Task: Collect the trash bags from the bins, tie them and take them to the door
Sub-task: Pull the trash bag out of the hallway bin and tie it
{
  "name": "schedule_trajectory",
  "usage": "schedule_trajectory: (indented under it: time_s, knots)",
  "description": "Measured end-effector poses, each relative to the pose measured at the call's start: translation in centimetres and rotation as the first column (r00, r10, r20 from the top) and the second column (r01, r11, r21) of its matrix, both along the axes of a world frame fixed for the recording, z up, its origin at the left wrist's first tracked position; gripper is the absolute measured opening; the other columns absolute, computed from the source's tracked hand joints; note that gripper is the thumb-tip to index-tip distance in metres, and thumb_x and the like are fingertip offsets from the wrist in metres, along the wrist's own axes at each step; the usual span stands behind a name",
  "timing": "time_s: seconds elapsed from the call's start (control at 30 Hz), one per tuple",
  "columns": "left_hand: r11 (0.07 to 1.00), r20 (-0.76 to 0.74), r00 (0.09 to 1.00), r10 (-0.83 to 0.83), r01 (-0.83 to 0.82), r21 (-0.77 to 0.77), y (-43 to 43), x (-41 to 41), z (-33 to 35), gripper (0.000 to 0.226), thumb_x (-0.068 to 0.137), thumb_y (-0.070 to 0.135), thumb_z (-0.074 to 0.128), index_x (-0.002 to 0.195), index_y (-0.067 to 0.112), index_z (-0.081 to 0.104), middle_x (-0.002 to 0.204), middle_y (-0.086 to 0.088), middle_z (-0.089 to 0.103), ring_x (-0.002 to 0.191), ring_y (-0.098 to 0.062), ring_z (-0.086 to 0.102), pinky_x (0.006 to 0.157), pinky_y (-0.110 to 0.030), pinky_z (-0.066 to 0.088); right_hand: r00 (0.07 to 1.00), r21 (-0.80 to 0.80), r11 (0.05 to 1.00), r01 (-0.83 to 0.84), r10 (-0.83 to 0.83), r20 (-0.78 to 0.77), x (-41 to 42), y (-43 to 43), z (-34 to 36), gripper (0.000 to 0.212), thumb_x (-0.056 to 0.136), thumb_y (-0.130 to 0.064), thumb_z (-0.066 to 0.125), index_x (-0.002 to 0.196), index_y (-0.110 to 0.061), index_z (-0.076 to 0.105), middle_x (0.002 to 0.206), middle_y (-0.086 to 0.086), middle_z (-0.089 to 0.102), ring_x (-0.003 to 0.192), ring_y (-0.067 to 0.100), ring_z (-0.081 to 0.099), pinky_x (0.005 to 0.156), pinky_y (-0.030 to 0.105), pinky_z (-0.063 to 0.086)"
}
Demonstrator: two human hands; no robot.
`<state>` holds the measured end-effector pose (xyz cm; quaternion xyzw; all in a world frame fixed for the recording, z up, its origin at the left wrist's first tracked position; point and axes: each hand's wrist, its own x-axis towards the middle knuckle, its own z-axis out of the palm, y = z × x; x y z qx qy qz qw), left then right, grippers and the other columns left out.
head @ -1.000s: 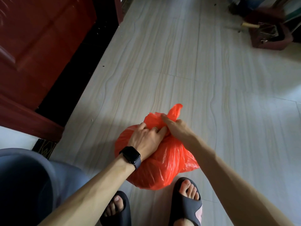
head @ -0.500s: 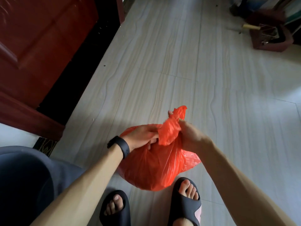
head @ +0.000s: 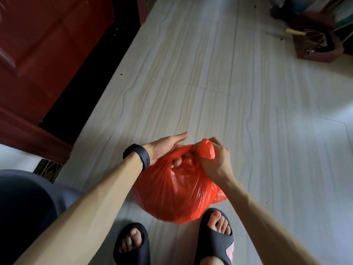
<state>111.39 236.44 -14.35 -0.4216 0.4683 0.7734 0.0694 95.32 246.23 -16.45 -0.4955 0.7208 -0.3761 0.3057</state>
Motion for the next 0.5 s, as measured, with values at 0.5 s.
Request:
schedule_trajectory:
  time_s: [0.5]
  knots:
    - [0.596,-0.074,0.606,0.792,-0.794,-0.123,4.1,-2.9,-3.4,0.049,0.070,0.044,0.066,0.103,0.008,0.059,0.075,-0.005,0.061,0.054,-0.020,0.057,0.041,-0.022,0.031,0.955,0.028,0.996,0.080,-0.085,0.283,3.5,0.5,1.2,0.025,0.099,-0.034,0.057,0.081,-0.025,0.071,0.075,-0.009,0.073,0.075,0.009,0.069,0.074,0.035,0.055]
